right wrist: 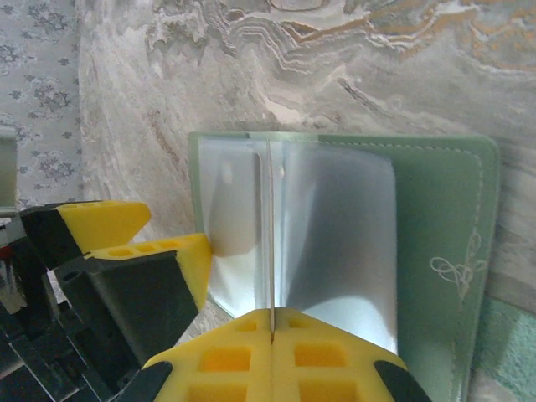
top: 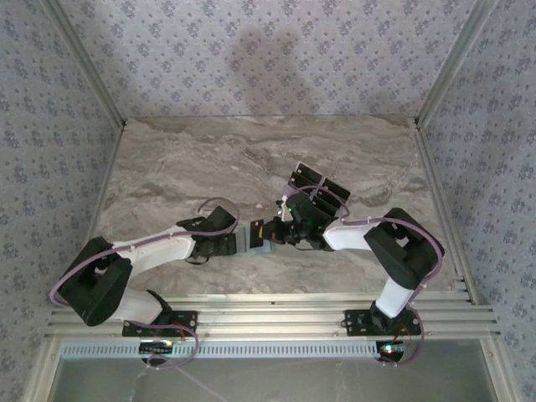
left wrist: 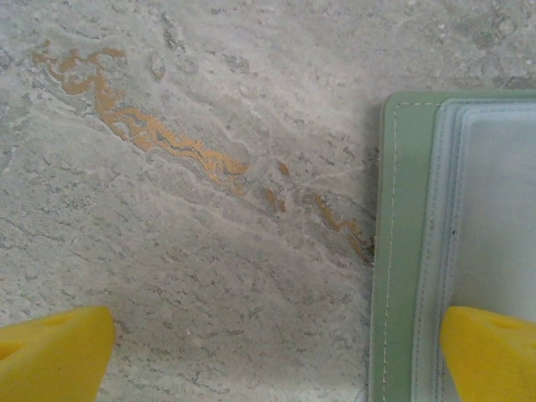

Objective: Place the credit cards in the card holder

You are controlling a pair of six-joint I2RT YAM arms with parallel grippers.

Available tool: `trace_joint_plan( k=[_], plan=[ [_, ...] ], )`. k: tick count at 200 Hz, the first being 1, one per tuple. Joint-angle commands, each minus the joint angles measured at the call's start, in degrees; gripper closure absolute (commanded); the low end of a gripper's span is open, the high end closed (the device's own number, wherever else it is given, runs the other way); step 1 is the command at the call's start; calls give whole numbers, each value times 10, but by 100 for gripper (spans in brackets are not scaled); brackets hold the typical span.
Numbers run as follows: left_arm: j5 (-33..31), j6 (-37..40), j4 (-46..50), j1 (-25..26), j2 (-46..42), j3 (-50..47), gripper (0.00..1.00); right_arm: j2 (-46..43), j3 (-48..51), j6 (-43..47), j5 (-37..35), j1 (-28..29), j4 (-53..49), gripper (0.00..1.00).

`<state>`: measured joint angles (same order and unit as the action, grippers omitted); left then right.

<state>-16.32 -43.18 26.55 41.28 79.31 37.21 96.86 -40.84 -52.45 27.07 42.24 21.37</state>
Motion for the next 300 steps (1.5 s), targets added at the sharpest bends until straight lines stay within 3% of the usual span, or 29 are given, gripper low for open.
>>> trace_joint_plan(
  k=[1,300],
  plan=[
    [-25,-8,36,1,4,-14,0,-3,-13,9,15,-3,4,100],
    [-27,-8,37,1,-1,-15,0,57,1,-17,25,15,74,100]
  ],
)
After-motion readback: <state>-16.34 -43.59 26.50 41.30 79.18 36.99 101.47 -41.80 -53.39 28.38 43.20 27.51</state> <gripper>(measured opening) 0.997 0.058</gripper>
